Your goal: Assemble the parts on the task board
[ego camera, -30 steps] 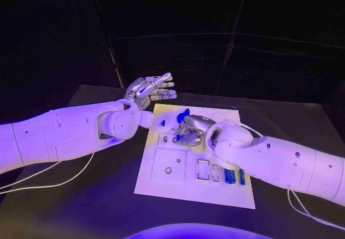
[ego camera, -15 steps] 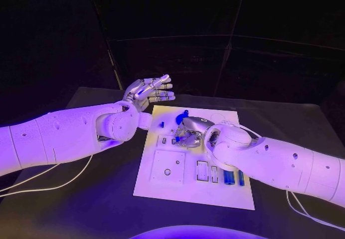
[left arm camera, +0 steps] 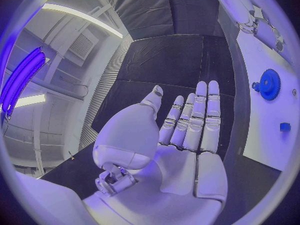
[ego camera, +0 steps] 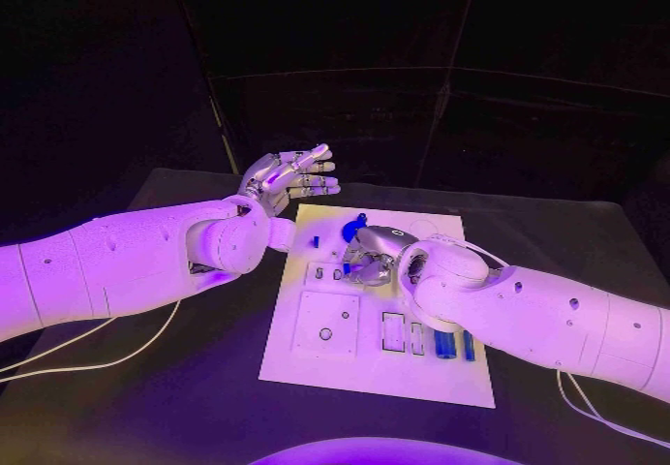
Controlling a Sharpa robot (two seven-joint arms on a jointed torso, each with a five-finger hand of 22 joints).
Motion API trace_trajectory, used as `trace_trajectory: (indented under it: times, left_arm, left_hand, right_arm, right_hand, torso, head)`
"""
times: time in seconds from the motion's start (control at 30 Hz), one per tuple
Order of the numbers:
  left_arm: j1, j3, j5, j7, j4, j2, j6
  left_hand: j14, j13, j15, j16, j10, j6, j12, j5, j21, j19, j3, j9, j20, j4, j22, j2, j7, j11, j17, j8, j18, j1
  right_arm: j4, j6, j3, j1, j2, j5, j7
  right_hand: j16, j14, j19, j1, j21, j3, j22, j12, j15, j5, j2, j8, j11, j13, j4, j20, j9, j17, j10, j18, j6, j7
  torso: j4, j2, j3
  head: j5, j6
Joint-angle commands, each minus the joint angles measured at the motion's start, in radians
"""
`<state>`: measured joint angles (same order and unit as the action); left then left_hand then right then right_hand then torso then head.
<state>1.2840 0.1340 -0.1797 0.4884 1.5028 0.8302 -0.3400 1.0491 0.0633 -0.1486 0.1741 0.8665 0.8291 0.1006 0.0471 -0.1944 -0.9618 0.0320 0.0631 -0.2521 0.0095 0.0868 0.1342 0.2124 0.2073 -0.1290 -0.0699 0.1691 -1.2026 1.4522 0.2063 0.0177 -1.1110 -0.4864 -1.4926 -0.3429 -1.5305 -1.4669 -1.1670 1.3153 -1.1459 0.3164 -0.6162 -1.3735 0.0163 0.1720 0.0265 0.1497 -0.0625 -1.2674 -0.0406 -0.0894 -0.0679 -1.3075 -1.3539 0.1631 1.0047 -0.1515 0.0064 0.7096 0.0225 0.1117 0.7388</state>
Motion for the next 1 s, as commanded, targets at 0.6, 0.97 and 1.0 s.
trace_trajectory:
  times: [0.6,0.97,1.0]
  left_arm:
    - [0.002,-0.001,0.004,0.005,0.003,0.001,0.004]
    - [0.002,-0.001,0.004,0.004,0.003,0.002,0.006]
    - [0.002,-0.001,0.004,0.004,0.003,0.002,0.006]
  left_hand:
    - [0.004,0.000,-0.003,-0.007,0.006,0.002,-0.002,0.006,0.008,-0.006,-0.002,0.001,-0.003,-0.006,-0.002,0.005,0.044,0.000,0.001,-0.001,0.011,-0.003]
    - [0.003,0.000,-0.003,-0.008,0.006,0.003,-0.002,0.006,0.009,-0.006,-0.002,0.001,-0.003,-0.006,-0.002,0.005,0.044,0.000,0.001,-0.001,0.011,-0.002]
    - [0.003,0.000,-0.003,-0.008,0.006,0.003,-0.002,0.006,0.009,-0.006,-0.002,0.001,-0.003,-0.006,-0.002,0.005,0.044,0.000,0.001,-0.001,0.011,-0.002]
  right_arm:
    - [-0.001,-0.067,0.003,0.003,-0.002,-0.015,-0.035]
    - [0.000,-0.051,0.004,0.003,-0.002,-0.015,-0.036]
    - [-0.001,-0.043,0.004,0.003,-0.002,-0.015,-0.038]
  right_hand:
    - [0.007,-0.074,0.012,-0.033,0.012,-0.002,0.012,0.012,-0.010,0.024,0.040,-0.018,-0.008,0.011,-0.002,-0.008,0.002,-0.124,0.016,-0.003,-0.033,-0.007]
    - [0.008,-0.074,0.014,-0.068,0.017,-0.035,0.019,0.012,-0.013,0.028,0.061,-0.020,-0.010,0.013,0.015,-0.012,0.000,-0.121,0.017,-0.002,-0.041,-0.007]
    - [0.009,-0.074,0.014,-0.078,0.019,-0.048,0.021,0.012,-0.013,0.027,0.067,-0.021,-0.010,0.014,0.021,-0.012,0.000,-0.120,0.019,-0.002,-0.044,-0.007]
  torso:
    - [-0.0006,0.000,-0.0003]
    - [-0.0004,0.000,-0.0001]
    - [-0.0005,0.000,-0.0001]
  head:
    - [-0.002,0.003]
    - [-0.003,0.003]
    - [-0.003,0.002]
